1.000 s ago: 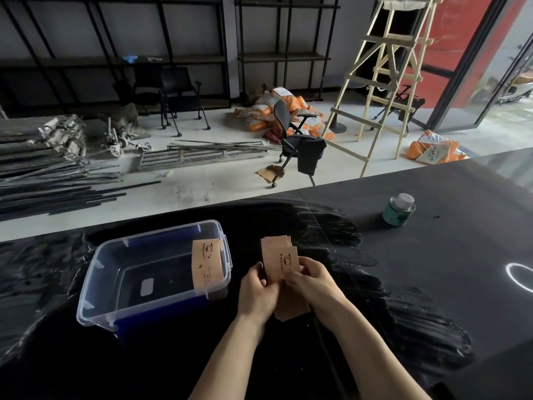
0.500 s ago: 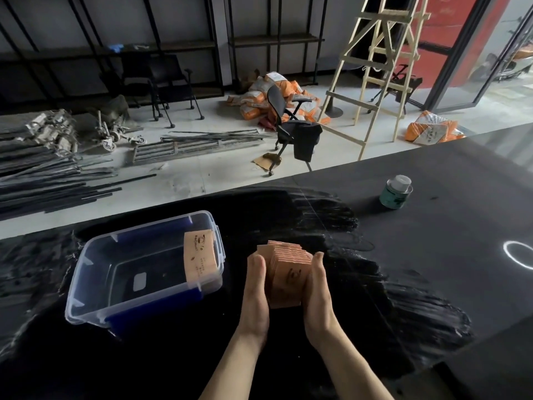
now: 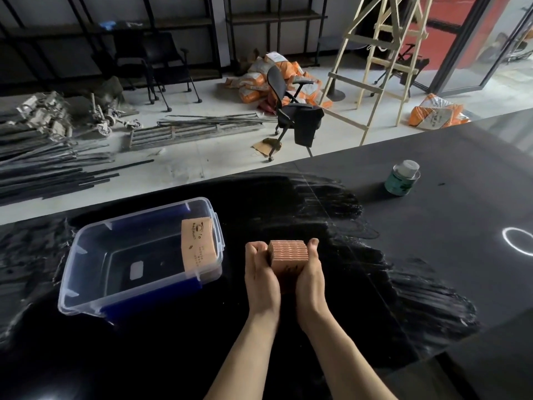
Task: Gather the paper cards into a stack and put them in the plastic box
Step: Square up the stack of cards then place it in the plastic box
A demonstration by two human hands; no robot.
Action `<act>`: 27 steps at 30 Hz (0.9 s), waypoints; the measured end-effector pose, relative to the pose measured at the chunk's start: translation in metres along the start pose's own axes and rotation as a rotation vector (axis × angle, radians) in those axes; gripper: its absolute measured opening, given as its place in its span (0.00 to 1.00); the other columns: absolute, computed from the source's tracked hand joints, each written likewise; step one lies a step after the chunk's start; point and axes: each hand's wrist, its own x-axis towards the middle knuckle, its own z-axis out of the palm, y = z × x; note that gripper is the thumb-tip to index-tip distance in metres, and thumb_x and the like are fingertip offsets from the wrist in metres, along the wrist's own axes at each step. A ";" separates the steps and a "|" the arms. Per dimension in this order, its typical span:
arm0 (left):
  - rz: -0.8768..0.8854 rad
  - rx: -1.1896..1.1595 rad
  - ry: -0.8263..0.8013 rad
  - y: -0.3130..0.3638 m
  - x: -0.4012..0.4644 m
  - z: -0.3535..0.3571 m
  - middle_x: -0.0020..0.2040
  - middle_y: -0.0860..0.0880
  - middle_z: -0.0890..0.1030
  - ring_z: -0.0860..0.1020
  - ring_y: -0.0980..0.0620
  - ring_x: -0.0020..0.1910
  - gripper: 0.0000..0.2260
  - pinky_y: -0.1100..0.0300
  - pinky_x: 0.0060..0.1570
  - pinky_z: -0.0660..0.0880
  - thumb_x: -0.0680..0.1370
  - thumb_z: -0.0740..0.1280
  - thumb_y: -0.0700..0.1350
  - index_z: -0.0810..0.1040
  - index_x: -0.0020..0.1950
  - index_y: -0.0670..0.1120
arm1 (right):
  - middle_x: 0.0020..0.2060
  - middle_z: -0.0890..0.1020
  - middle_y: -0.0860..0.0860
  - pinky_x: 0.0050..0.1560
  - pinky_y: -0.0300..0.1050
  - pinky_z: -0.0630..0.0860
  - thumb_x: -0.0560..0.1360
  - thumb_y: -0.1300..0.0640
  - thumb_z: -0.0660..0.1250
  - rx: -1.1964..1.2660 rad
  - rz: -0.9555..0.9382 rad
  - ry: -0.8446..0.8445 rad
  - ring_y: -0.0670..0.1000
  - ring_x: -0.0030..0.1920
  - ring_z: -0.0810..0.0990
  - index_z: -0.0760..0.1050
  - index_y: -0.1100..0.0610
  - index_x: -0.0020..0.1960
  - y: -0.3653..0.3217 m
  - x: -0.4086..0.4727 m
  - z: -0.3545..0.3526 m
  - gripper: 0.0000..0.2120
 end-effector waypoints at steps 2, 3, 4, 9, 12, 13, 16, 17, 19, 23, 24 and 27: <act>-0.018 -0.056 -0.018 0.002 0.002 -0.001 0.55 0.33 0.82 0.82 0.34 0.55 0.25 0.44 0.53 0.81 0.76 0.58 0.58 0.74 0.59 0.37 | 0.42 0.90 0.54 0.58 0.55 0.82 0.84 0.34 0.49 0.006 -0.004 -0.014 0.57 0.50 0.88 0.88 0.51 0.41 -0.002 -0.001 0.002 0.35; -0.013 -0.065 -0.020 0.003 0.003 -0.002 0.56 0.33 0.82 0.81 0.32 0.57 0.29 0.41 0.56 0.80 0.74 0.58 0.61 0.74 0.59 0.37 | 0.41 0.90 0.53 0.56 0.53 0.81 0.84 0.35 0.48 0.009 -0.008 -0.019 0.54 0.47 0.89 0.87 0.52 0.42 -0.001 -0.002 0.001 0.35; -0.011 -0.054 -0.021 0.002 0.003 -0.003 0.56 0.32 0.82 0.80 0.32 0.58 0.32 0.40 0.58 0.79 0.73 0.58 0.63 0.75 0.60 0.36 | 0.40 0.91 0.52 0.54 0.50 0.80 0.84 0.35 0.48 0.016 -0.016 -0.014 0.50 0.44 0.89 0.87 0.53 0.44 0.002 -0.001 0.000 0.34; -0.043 -0.035 -0.010 0.000 0.004 -0.004 0.55 0.32 0.82 0.80 0.32 0.58 0.36 0.39 0.58 0.78 0.71 0.58 0.64 0.76 0.60 0.34 | 0.41 0.90 0.52 0.52 0.46 0.79 0.84 0.35 0.43 -0.036 -0.062 -0.005 0.49 0.45 0.89 0.85 0.55 0.49 0.015 0.002 0.001 0.37; -0.070 -0.096 -0.013 -0.008 0.009 -0.008 0.55 0.37 0.84 0.82 0.37 0.59 0.27 0.54 0.50 0.80 0.82 0.54 0.59 0.77 0.61 0.37 | 0.40 0.87 0.51 0.50 0.44 0.79 0.85 0.38 0.42 -0.084 -0.152 -0.003 0.50 0.43 0.85 0.81 0.54 0.47 0.016 0.006 0.003 0.33; -0.070 -0.084 -0.031 -0.011 0.010 -0.009 0.54 0.38 0.84 0.82 0.38 0.58 0.26 0.57 0.48 0.80 0.83 0.53 0.57 0.77 0.61 0.37 | 0.40 0.86 0.51 0.49 0.44 0.79 0.85 0.39 0.43 -0.083 -0.180 -0.008 0.49 0.43 0.84 0.79 0.54 0.47 0.018 0.006 0.004 0.31; -0.059 -0.070 -0.040 -0.016 0.010 -0.011 0.53 0.37 0.85 0.84 0.39 0.56 0.31 0.57 0.49 0.80 0.77 0.56 0.61 0.78 0.60 0.35 | 0.41 0.85 0.52 0.49 0.45 0.78 0.85 0.37 0.45 -0.024 -0.141 -0.033 0.50 0.44 0.83 0.78 0.55 0.47 0.020 0.002 0.004 0.30; -0.061 -0.078 -0.043 -0.015 0.010 -0.012 0.54 0.37 0.85 0.84 0.39 0.56 0.31 0.55 0.51 0.80 0.76 0.56 0.62 0.78 0.60 0.35 | 0.40 0.85 0.51 0.48 0.44 0.78 0.85 0.38 0.45 -0.020 -0.136 -0.039 0.49 0.43 0.83 0.77 0.55 0.46 0.019 0.003 0.005 0.30; -0.063 -0.064 -0.052 -0.018 0.010 -0.013 0.54 0.37 0.85 0.83 0.40 0.56 0.30 0.55 0.52 0.81 0.79 0.54 0.60 0.78 0.60 0.35 | 0.39 0.83 0.52 0.47 0.42 0.78 0.85 0.39 0.45 -0.014 -0.139 -0.020 0.49 0.41 0.81 0.76 0.57 0.46 0.017 0.003 0.005 0.29; -0.037 0.036 -0.089 -0.015 0.009 -0.011 0.52 0.39 0.85 0.85 0.50 0.50 0.26 0.65 0.43 0.80 0.85 0.50 0.54 0.78 0.60 0.34 | 0.38 0.82 0.55 0.47 0.48 0.78 0.84 0.35 0.43 0.005 -0.184 0.021 0.53 0.41 0.80 0.76 0.57 0.44 0.020 0.006 0.010 0.33; -0.049 0.051 -0.092 -0.012 0.007 -0.011 0.53 0.39 0.85 0.85 0.49 0.52 0.29 0.63 0.46 0.81 0.84 0.51 0.58 0.79 0.60 0.35 | 0.36 0.81 0.55 0.45 0.48 0.78 0.83 0.34 0.42 0.013 -0.195 0.055 0.52 0.38 0.80 0.75 0.56 0.41 0.019 0.008 0.014 0.34; -0.089 0.122 -0.181 -0.001 -0.003 -0.018 0.58 0.41 0.84 0.83 0.45 0.60 0.39 0.49 0.61 0.80 0.73 0.54 0.74 0.81 0.61 0.42 | 0.34 0.80 0.56 0.44 0.54 0.78 0.80 0.29 0.42 0.020 -0.200 0.175 0.56 0.36 0.79 0.76 0.55 0.37 0.012 0.014 0.025 0.37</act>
